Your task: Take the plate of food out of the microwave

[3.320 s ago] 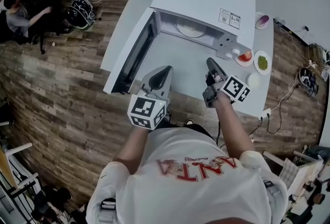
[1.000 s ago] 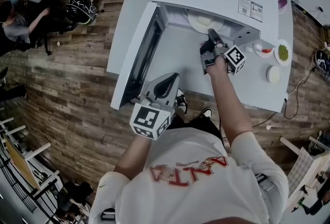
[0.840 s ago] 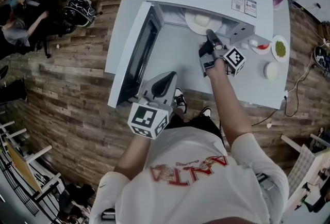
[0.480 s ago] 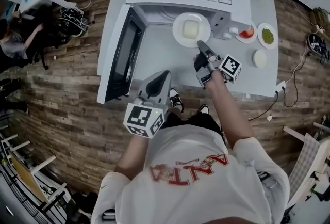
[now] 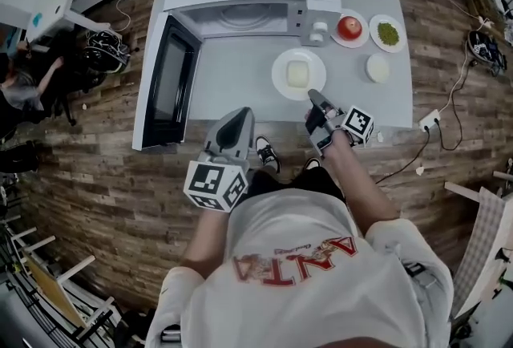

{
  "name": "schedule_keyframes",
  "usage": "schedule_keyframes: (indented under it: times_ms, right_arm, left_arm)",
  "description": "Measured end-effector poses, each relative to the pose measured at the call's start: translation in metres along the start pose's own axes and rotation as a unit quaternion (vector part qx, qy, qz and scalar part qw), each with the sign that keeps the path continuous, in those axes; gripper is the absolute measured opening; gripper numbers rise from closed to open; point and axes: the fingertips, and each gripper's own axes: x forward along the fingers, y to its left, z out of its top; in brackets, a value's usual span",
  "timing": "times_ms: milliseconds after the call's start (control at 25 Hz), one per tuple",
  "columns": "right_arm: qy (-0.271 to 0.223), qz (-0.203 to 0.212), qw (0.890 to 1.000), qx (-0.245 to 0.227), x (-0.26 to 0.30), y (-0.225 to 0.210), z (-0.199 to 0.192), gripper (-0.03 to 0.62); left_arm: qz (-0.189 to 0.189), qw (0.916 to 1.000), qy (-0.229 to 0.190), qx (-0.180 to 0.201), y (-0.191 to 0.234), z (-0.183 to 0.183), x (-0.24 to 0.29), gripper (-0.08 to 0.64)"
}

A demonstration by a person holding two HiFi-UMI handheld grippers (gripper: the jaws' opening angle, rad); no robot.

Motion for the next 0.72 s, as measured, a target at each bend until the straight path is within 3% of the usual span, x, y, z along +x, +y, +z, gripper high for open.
schedule_keyframes:
  times_ms: [320, 720]
  right_arm:
    - [-0.060, -0.050, 0.997, -0.006, -0.060, -0.050, 0.052, 0.017]
    - [-0.093, -0.076, 0.992, 0.026, -0.072, -0.077, 0.091, 0.018]
  left_arm:
    - [0.000, 1.0000, 0.000, 0.008, -0.037, -0.010, -0.006, 0.006]
    - [0.013, 0.9999, -0.007, 0.008, -0.057, -0.013, -0.010, 0.006]
